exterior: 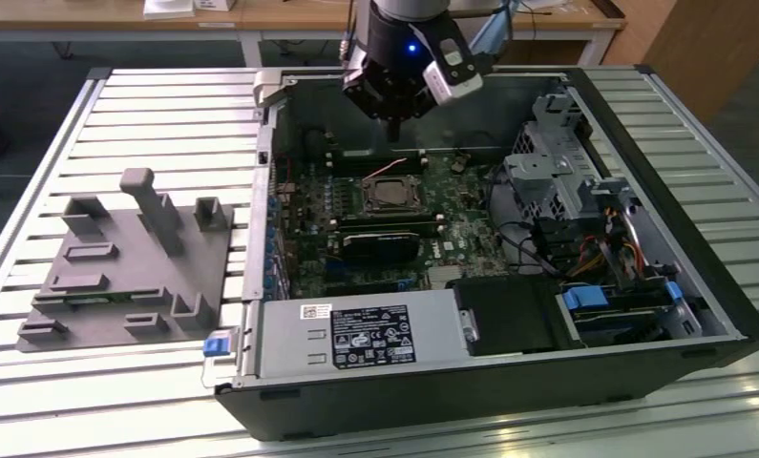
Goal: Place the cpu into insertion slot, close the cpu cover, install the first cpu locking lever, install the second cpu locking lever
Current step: 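Install the first cpu locking lever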
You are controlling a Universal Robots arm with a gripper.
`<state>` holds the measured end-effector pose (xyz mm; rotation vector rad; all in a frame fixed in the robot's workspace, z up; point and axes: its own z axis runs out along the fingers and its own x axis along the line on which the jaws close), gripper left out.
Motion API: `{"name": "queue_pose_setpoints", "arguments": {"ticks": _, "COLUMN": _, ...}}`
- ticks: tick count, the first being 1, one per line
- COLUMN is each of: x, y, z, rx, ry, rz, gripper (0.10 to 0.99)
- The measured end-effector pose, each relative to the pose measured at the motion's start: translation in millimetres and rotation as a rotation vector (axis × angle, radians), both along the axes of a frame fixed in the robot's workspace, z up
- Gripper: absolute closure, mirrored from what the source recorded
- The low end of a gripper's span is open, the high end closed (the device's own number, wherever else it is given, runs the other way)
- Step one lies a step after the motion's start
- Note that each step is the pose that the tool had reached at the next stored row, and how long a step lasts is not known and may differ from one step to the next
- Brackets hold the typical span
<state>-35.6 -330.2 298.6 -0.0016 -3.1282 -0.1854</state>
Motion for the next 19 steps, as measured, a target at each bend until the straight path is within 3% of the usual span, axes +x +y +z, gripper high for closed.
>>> {"name": "queue_pose_setpoints", "arguments": {"ticks": 2, "x": 0.0, "y": 0.1, "z": -2.0, "rx": 0.012, "ry": 0.0000, "rz": 0.000, "gripper": 0.980}}
{"name": "queue_pose_setpoints", "arguments": {"ticks": 4, "x": 0.0, "y": 0.3, "z": -4.1, "rx": 0.015, "ry": -0.0001, "rz": 0.000, "gripper": 0.980}}
{"name": "queue_pose_setpoints", "arguments": {"ticks": 8, "x": 0.0, "y": 4.3, "z": -8.7, "rx": -0.008, "ry": 0.0000, "rz": 0.000, "gripper": 0.980}}
{"name": "queue_pose_setpoints", "arguments": {"ticks": 19, "x": 0.1, "y": 6.2, "z": -20.4, "rx": -0.008, "ry": 0.0001, "rz": 0.000, "gripper": 0.980}}
